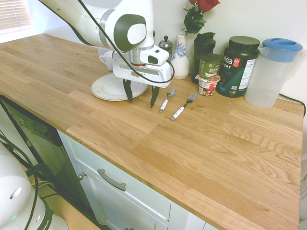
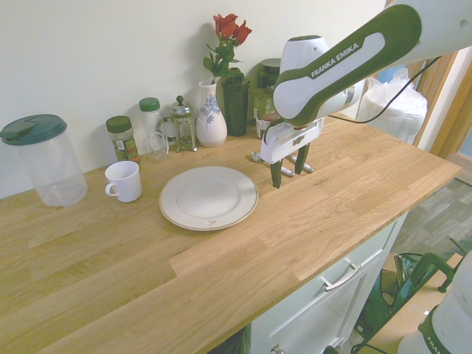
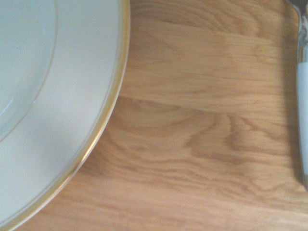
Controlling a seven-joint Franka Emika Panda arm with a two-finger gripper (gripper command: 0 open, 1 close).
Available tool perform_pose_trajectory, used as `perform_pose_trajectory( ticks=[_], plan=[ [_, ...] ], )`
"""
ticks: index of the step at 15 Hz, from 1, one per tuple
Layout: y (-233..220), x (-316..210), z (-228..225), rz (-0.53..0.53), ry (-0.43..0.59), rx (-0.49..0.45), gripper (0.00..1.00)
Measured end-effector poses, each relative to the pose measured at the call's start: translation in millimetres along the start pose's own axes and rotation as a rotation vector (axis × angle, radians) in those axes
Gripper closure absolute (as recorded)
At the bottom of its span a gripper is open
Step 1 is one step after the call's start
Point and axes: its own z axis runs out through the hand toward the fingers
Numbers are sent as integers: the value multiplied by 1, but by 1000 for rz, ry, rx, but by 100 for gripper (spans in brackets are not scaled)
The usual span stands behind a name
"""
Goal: Put the spoon into the plate
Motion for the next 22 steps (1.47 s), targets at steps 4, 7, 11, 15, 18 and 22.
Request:
perform_pose_trajectory(
  ticks=[4, 7, 11, 15, 18, 22],
  plan=[
    [-8, 25, 9, 25, -2, 0, 0],
    [-13, 36, 11, 36, -1, 1, 0],
    [-16, 54, 16, 52, -2, 1, 100],
    [-24, 73, 22, 62, -2, 3, 100],
    [-25, 78, 25, 66, -2, 4, 100],
    [-24, 81, 25, 69, -1, 4, 100]
  ],
)
